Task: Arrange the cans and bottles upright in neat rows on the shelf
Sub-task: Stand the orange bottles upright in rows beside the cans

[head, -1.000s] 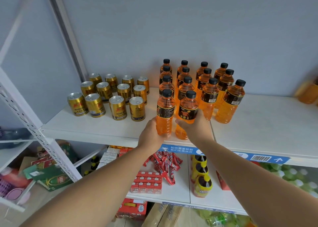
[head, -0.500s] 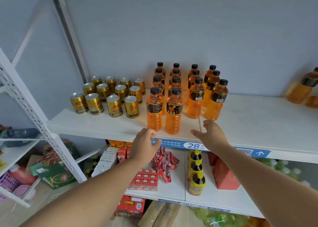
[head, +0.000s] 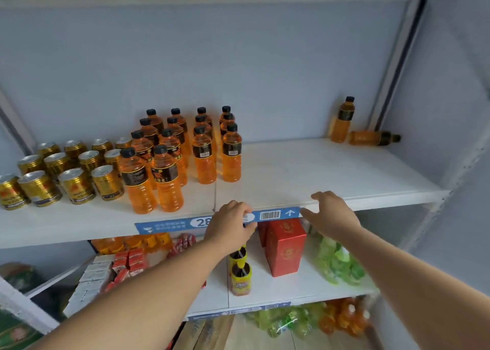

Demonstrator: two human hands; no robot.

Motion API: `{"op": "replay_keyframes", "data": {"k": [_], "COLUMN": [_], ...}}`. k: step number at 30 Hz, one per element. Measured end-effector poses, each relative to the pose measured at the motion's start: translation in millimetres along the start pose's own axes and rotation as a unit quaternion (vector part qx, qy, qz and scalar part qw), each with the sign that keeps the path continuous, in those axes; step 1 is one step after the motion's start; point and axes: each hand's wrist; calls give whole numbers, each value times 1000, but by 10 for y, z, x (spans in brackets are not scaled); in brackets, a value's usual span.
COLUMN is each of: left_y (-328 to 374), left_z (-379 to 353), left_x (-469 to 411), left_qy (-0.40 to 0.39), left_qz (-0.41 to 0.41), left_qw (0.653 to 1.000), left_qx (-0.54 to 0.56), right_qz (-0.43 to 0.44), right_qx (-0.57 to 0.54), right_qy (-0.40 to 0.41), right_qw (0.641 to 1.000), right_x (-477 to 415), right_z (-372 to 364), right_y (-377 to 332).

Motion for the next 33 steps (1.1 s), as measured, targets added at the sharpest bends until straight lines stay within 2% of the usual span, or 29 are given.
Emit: {"op": "replay_keyframes", "data": {"k": [7, 12, 19, 24, 28, 33], "left_y": [892, 1277, 1505, 1519, 1547, 1609], "left_z": [-526, -857, -1337, -1669, -1928, -2278], "left_x": [-401, -753, -1584, -2368, -2987, -3545], "left_qy": [-25, -48, -66, -86, -107, -129], "left_qz": [-28, -45, -41, -3, 9, 47], "left_qw": [998, 995, 989, 987, 986, 982], "left_qx": [40, 75, 124, 135, 130, 131], "right_qz": [-72, -106, -133, -165, -207, -275], "right_qx": [35, 38, 47, 53, 7, -129], "right_qy": [17, 30, 53, 56, 70, 82], "right_qw": [997, 993, 989, 983, 976, 949], "right_x": [80, -70, -769, -1495, -2054, -2675], "right_z": [448, 544, 570, 581, 596, 558], "right_y": [951, 1418, 1856, 2075, 2274, 2558]}}
Point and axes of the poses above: each hand's wrist, its own x-axis away from the middle knuckle, its own z-axis out of the back of the hand, y = z × x, and after that the axes turned 7 degrees about y, right-handed
